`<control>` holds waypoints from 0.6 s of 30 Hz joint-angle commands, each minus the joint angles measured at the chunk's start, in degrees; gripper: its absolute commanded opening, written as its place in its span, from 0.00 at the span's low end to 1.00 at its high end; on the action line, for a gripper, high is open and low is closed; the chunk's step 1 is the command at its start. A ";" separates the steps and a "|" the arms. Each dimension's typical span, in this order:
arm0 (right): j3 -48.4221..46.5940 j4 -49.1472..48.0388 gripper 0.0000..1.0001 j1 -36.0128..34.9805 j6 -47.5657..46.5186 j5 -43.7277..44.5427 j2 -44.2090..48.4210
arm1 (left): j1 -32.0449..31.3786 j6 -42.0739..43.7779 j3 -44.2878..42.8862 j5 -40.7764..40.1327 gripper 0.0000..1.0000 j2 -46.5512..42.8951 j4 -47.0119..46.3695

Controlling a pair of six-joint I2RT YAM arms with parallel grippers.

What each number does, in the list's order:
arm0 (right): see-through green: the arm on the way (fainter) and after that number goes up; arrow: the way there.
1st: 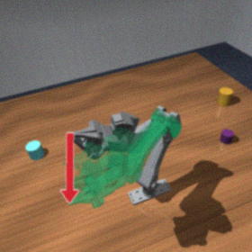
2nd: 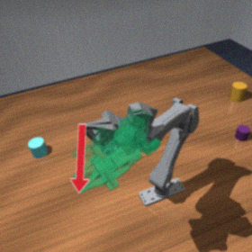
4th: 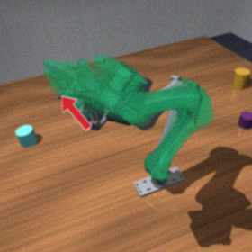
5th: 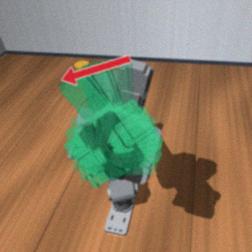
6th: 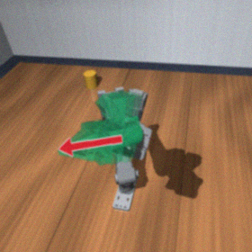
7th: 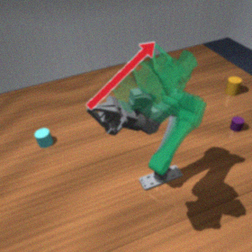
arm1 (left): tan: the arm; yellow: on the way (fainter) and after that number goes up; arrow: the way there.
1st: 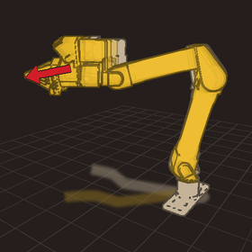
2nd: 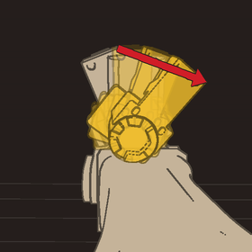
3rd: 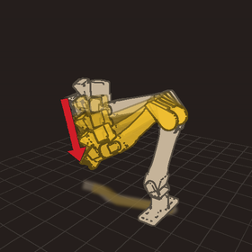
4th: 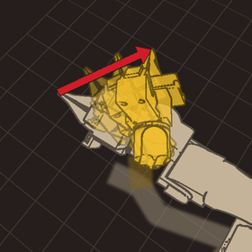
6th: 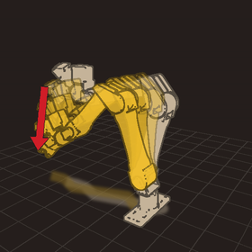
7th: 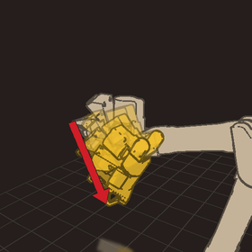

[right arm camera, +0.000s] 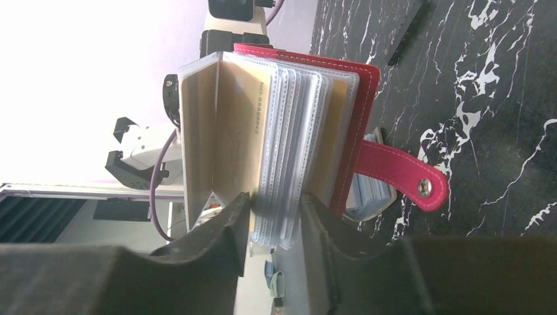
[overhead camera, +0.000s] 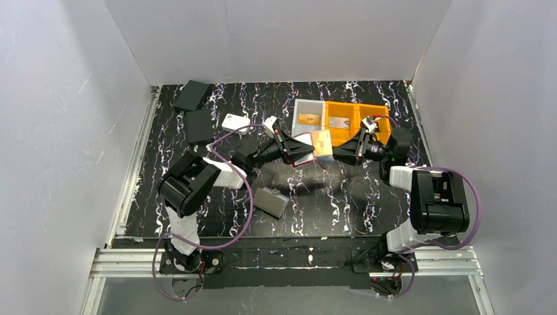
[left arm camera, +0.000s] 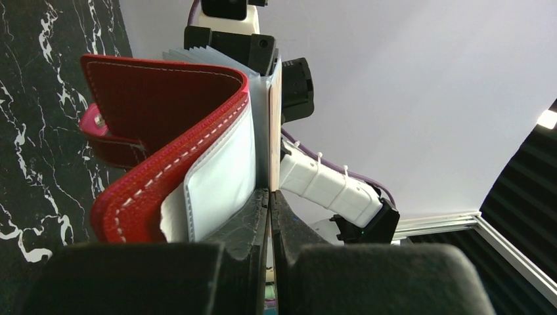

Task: Take the credit cards out of the card holder
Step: Remove the credit card from the card holder.

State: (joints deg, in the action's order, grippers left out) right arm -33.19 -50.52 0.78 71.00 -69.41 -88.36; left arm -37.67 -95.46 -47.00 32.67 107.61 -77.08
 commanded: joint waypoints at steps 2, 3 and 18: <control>-2.35 -3.53 0.34 -0.12 0.36 -1.71 -0.33 | -0.38 0.41 -1.38 1.36 0.00 0.86 -3.52; -2.33 -3.51 0.32 -0.03 0.30 -1.78 -0.43 | -0.39 0.53 -1.22 1.42 0.00 1.04 -3.56; -2.42 -2.25 0.27 0.48 -1.30 -1.76 -1.45 | -0.29 0.85 -1.43 2.78 0.00 4.21 -3.91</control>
State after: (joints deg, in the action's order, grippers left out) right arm -33.28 -50.70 2.07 71.13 -69.36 -89.43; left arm -37.23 -95.02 -46.87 33.65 112.18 -78.00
